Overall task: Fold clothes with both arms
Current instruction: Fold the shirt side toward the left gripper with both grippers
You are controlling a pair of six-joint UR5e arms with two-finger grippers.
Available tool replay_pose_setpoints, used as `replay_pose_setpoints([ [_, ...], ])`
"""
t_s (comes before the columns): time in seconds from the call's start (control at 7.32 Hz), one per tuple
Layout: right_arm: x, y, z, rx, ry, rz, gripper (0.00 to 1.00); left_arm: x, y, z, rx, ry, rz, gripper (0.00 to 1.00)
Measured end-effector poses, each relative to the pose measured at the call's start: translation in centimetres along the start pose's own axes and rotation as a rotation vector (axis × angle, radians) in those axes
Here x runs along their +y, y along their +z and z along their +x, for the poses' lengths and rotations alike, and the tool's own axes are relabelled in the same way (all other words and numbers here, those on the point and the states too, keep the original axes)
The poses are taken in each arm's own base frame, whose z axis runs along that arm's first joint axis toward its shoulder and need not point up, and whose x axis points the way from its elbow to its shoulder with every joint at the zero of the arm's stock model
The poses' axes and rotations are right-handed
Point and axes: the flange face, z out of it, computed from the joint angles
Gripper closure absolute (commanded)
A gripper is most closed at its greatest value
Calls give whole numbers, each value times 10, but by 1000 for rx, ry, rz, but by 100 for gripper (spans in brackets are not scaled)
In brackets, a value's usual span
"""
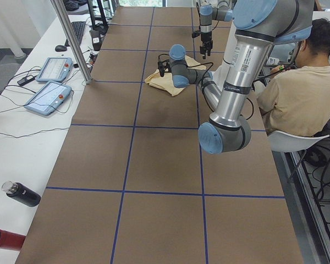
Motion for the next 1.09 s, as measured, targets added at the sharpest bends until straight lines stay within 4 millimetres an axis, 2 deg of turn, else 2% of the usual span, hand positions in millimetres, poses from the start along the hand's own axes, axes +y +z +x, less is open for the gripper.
replay_pose_setpoints([
  [0.14, -32, -7, -31, -60, 38, 60, 0, 8, 25, -5, -29, -2, 9, 10],
  [0.27, -62, -3, -57, -93, 70, 116, 0, 12, 41, -5, -43, -1, 18, 11],
  [0.41, -85, 4, -78, -109, 90, 159, 0, 10, 52, -6, -55, 0, 38, 14],
  [0.55, -100, 11, -91, -114, 98, 183, 0, 5, 63, -7, -65, 1, 74, 17],
  [0.82, -110, 21, -100, -114, 98, 203, 0, -2, 88, -1, -82, 1, 120, 23],
  [1.09, -114, 28, -106, -117, 99, 224, 0, -5, 99, -5, -101, -3, 129, 33],
])
